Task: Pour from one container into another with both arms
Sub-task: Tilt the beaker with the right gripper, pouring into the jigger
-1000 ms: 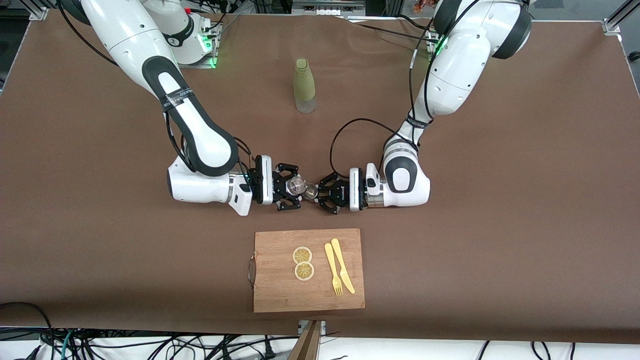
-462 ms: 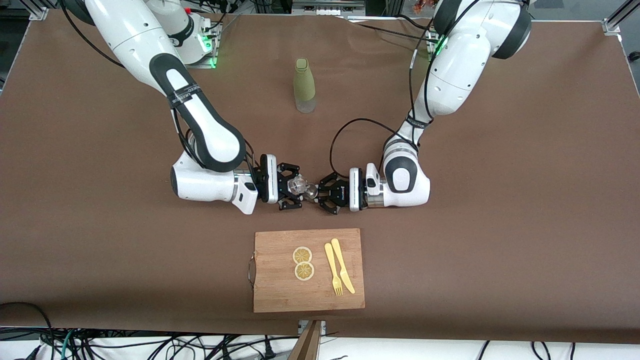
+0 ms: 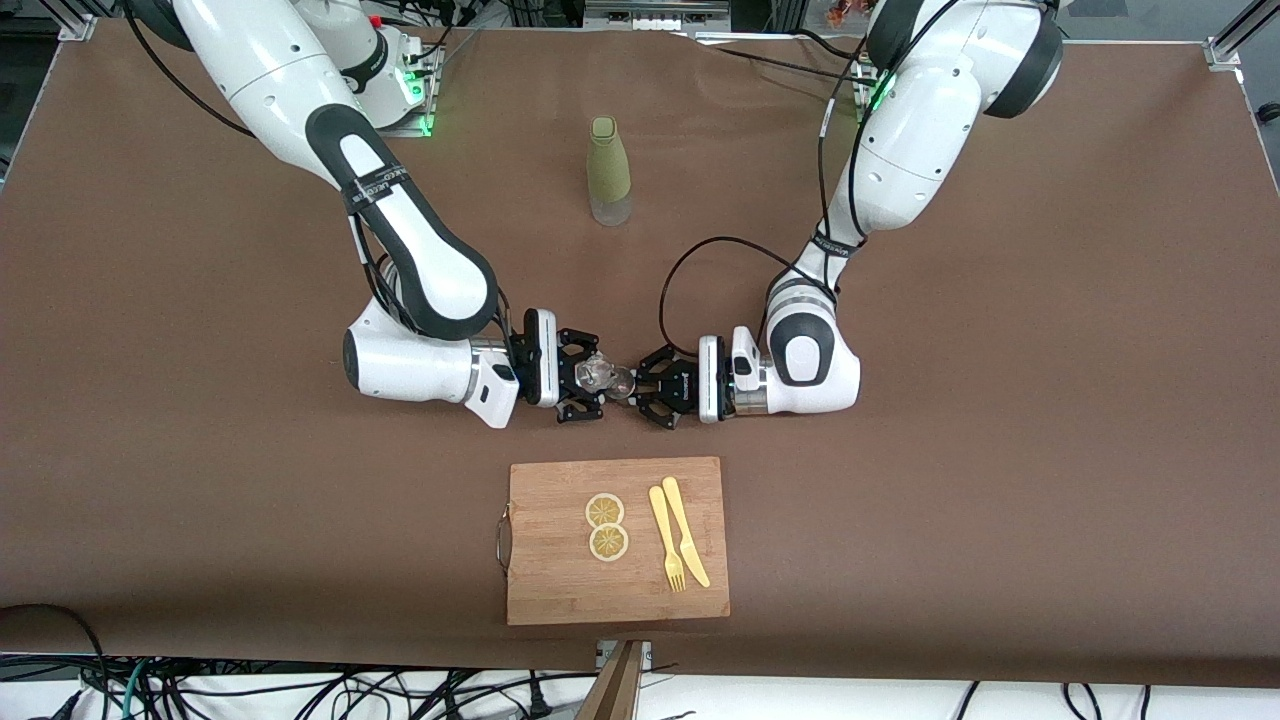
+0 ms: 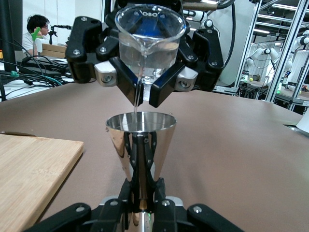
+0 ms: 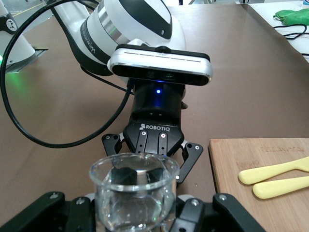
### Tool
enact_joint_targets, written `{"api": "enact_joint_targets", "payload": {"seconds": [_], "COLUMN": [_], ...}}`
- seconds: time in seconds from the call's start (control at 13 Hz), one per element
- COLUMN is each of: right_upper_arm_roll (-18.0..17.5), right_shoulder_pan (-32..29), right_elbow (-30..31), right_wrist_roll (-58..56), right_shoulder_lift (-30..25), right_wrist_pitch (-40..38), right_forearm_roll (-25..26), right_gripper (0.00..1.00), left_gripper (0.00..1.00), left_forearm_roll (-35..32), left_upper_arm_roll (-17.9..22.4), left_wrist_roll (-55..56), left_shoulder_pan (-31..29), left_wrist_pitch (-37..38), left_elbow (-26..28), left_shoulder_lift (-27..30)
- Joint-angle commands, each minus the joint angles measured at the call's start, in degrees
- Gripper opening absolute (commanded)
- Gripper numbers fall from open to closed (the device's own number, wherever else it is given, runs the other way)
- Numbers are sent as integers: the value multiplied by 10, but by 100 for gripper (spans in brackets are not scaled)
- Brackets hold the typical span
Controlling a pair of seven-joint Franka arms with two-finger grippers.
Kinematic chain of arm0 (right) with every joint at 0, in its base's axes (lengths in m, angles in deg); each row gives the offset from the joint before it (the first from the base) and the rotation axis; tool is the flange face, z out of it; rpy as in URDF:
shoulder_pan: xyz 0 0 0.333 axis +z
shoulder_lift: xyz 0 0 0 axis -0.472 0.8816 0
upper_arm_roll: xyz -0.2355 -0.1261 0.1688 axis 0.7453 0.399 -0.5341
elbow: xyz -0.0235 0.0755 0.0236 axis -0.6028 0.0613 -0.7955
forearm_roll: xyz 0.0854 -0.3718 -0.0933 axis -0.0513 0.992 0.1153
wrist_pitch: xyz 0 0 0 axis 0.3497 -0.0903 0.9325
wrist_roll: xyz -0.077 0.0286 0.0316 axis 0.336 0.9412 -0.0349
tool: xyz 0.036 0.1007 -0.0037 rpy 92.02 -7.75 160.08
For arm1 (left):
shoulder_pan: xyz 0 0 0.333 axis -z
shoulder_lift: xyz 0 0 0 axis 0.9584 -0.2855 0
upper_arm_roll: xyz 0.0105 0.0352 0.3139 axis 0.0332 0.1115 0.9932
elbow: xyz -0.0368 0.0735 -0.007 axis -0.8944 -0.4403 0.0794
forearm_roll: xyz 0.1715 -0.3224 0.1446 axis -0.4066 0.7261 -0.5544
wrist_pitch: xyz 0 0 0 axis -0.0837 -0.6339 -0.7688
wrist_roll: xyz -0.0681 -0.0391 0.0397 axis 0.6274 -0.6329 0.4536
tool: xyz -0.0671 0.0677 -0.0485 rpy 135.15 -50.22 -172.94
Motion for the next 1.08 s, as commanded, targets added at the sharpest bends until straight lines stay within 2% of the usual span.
{"api": "enact_joint_targets", "payload": {"seconds": [0.0, 0.15, 0.62, 1.0], "right_upper_arm_roll": [5, 5, 4, 4], "right_shoulder_pan": [10, 14, 10, 6], "right_elbow": [5, 5, 6, 8], "right_wrist_roll": [15, 22, 33, 49], "right_shoulder_lift": [-11, -12, -16, -37], "right_wrist_pitch": [7, 10, 5, -43], "right_forearm_roll": [21, 34, 31, 23], "right_gripper": [14, 14, 14, 14], "left_gripper": [0, 0, 0, 0], "left_forearm_roll": [19, 19, 18, 18], "left_upper_arm_roll": [4, 4, 4, 4], "left_wrist_roll": [2, 2, 2, 1], "left_shoulder_pan": [8, 8, 8, 7], "left_wrist_pitch": [-7, -7, -7, -6], "left_elbow": [-14, -13, -14, -13], "left_shoulder_lift": [-5, -5, -5, -4]}}
